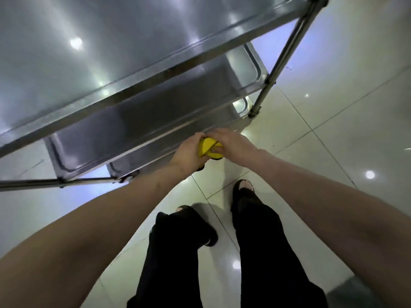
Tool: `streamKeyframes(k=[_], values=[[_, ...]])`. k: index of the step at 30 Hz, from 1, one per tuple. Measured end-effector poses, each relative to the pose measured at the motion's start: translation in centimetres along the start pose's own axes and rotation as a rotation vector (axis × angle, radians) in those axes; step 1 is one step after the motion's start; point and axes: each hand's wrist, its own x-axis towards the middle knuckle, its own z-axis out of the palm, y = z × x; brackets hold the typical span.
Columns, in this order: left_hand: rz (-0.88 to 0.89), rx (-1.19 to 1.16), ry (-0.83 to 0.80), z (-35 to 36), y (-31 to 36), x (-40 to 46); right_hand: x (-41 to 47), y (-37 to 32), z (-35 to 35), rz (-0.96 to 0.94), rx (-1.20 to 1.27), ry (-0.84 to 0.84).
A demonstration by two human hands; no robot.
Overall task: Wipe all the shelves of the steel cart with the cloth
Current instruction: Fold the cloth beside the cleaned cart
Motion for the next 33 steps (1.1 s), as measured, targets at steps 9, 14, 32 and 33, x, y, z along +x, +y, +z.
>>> streamKeyframes(k=[9, 14, 32, 33], values=[[0.028, 0.081, 0.041, -11.7, 9.6, -10.1, -8.4, -12.1, -10.8, -0.014, -0.009, 0.040], [0.028, 0.059, 0.126, -16.1, 14.0, -15.5, -11.5, -16.8, -15.1, -0.099, -0.044, 0.057], [-0.071, 0.132, 0.498, -31.3, 16.2, -33.2, -15.9, -38.3, -21.4, -0.379, -0.136, 0.167], [-0.073, 0.123, 0.518, -32.8, 15.3, -34.4, -15.6, -40.3, -21.3, -0.391, -0.142, 0.177]])
